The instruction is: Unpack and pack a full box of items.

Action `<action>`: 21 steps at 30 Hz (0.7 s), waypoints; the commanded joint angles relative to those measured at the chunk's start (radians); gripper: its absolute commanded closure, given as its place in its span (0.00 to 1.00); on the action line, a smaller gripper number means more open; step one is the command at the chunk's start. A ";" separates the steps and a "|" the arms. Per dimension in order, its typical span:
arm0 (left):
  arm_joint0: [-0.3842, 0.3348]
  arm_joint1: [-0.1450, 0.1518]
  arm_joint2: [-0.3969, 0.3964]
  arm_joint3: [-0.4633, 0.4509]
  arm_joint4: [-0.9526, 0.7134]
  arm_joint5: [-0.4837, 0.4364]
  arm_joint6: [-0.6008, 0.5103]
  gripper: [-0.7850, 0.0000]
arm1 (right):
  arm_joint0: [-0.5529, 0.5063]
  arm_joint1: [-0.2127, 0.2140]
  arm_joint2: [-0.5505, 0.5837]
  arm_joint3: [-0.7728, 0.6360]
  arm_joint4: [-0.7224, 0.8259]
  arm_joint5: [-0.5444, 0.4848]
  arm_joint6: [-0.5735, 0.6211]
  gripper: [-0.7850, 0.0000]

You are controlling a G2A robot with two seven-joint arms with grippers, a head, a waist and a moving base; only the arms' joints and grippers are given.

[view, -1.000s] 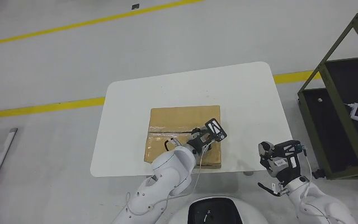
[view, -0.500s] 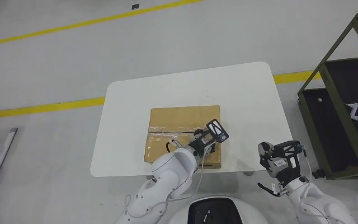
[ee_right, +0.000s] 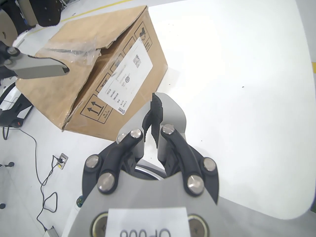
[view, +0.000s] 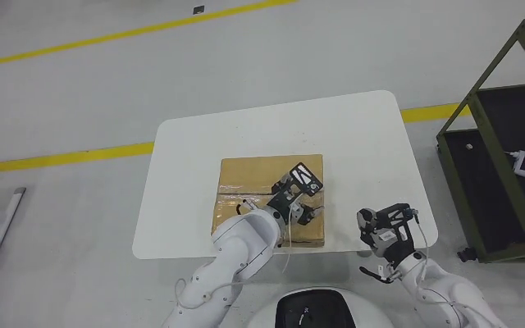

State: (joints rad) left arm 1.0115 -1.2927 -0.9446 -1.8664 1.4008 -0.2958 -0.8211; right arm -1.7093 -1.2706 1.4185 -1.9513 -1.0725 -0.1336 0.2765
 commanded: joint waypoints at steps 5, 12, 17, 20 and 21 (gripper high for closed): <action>0.006 0.002 -0.012 -0.007 -0.008 -0.008 -0.006 0.00 | 0.050 -0.005 -0.066 0.079 0.008 -0.026 -0.018 1.00; 0.006 0.002 -0.012 -0.007 -0.008 -0.008 -0.006 0.00 | 0.106 -0.011 -0.138 0.141 -0.012 -0.051 -0.030 1.00; 0.011 0.002 -0.014 -0.006 -0.007 -0.002 0.005 0.00 | 0.122 -0.013 -0.161 0.155 -0.016 -0.048 -0.028 1.00; 0.019 0.003 -0.015 0.006 -0.012 -0.024 0.017 0.00 | 0.124 -0.012 -0.167 0.157 -0.019 -0.050 -0.025 1.00; 0.018 0.003 -0.015 0.010 -0.017 -0.028 0.017 0.00 | 0.124 -0.012 -0.167 0.157 -0.016 -0.054 -0.025 1.00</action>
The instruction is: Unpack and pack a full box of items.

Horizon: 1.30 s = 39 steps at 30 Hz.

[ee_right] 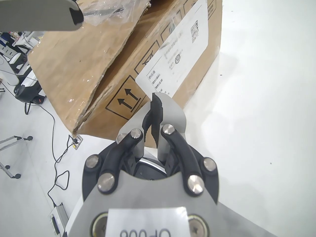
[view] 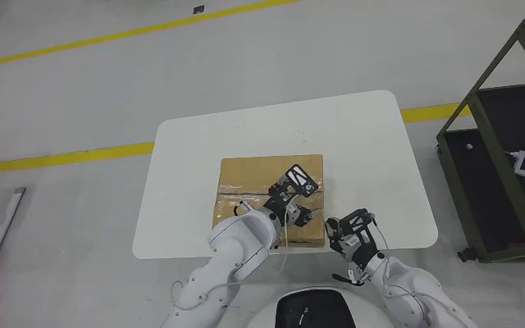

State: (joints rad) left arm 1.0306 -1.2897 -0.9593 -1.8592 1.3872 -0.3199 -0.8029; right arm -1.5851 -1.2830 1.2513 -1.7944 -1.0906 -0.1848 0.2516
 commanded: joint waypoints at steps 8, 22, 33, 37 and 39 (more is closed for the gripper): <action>-0.034 -0.009 0.002 0.030 -0.043 0.010 -0.030 0.00 | -0.023 0.007 0.025 -0.007 0.019 -0.010 -0.004 1.00; -0.129 -0.043 0.054 0.139 -0.198 0.060 -0.094 0.01 | -0.159 0.028 0.179 -0.107 0.058 0.011 -0.044 1.00; -0.156 -0.053 0.071 0.176 -0.197 0.091 -0.140 0.51 | -0.186 0.033 0.207 -0.143 0.066 0.021 -0.045 1.00; -0.154 -0.054 0.070 0.176 -0.189 0.089 -0.139 0.78 | -0.184 0.033 0.197 -0.144 0.061 0.026 -0.045 1.00; -0.153 -0.054 0.070 0.173 -0.184 0.088 -0.139 0.96 | -0.183 0.033 0.194 -0.143 0.060 0.027 -0.045 1.00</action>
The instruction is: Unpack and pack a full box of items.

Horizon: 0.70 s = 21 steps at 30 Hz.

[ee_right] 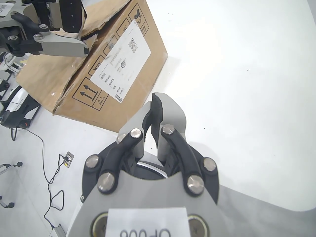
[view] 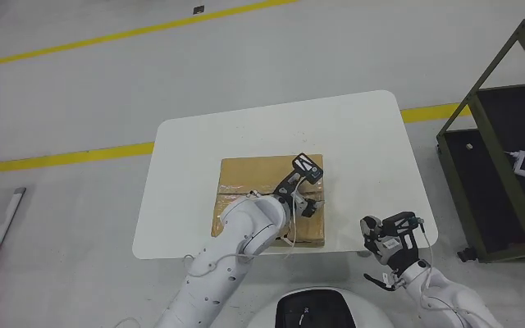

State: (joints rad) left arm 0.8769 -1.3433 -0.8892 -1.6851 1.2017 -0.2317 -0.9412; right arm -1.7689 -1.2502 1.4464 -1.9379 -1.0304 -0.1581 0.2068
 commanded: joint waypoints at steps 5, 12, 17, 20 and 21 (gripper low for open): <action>0.009 0.000 -0.006 -0.011 0.005 0.001 -0.003 1.00 | 0.004 0.000 -0.008 0.001 -0.004 0.005 0.002 1.00; 0.034 0.006 -0.033 -0.040 0.024 0.011 -0.004 1.00 | 0.007 0.001 -0.018 0.004 -0.010 0.011 0.006 1.00; 0.071 0.016 -0.078 -0.099 0.053 0.021 0.011 1.00 | 0.007 0.002 -0.021 -0.003 -0.010 0.016 0.003 1.00; 0.100 0.025 -0.120 -0.157 0.075 0.017 0.020 1.00 | 0.002 0.002 -0.015 -0.017 0.001 0.017 -0.003 1.00; 0.111 0.029 -0.139 -0.178 0.085 0.017 0.023 1.00 | 0.000 0.002 -0.012 -0.024 0.008 0.017 -0.005 1.00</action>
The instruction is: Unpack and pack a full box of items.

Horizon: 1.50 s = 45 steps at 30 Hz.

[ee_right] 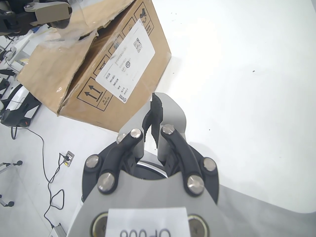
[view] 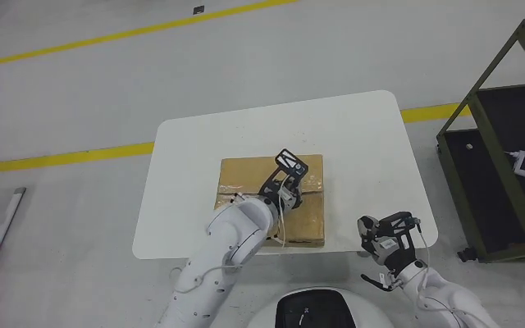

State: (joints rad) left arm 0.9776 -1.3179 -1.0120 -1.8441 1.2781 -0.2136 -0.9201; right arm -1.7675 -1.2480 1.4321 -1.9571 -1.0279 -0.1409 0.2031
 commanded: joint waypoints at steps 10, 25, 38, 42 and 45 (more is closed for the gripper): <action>0.145 0.054 -0.310 -0.219 0.168 -0.045 -0.076 1.00 | -0.012 0.004 0.027 -0.096 0.063 -0.029 0.003 1.00; 0.258 0.094 -0.645 -0.253 0.301 -0.089 -0.059 1.00 | 0.022 0.007 -0.002 -0.130 0.055 -0.046 0.048 1.00; 0.228 0.110 -0.741 -0.120 0.357 -0.085 -0.011 1.00 | 0.029 0.010 -0.004 -0.128 0.046 -0.036 0.058 1.00; 0.222 0.113 -0.755 -0.091 0.361 -0.078 0.002 1.00 | 0.028 0.011 -0.005 -0.128 0.046 -0.031 0.059 1.00; 0.219 0.116 -0.760 -0.067 0.371 -0.070 0.011 1.00 | 0.029 0.011 -0.008 -0.127 0.042 -0.027 0.059 1.00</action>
State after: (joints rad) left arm 1.1976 -1.2030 -1.7701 -1.9188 1.6450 -0.2868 -0.9114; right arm -1.7390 -1.2366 1.4251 -2.0843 -0.9849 -0.1696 0.2627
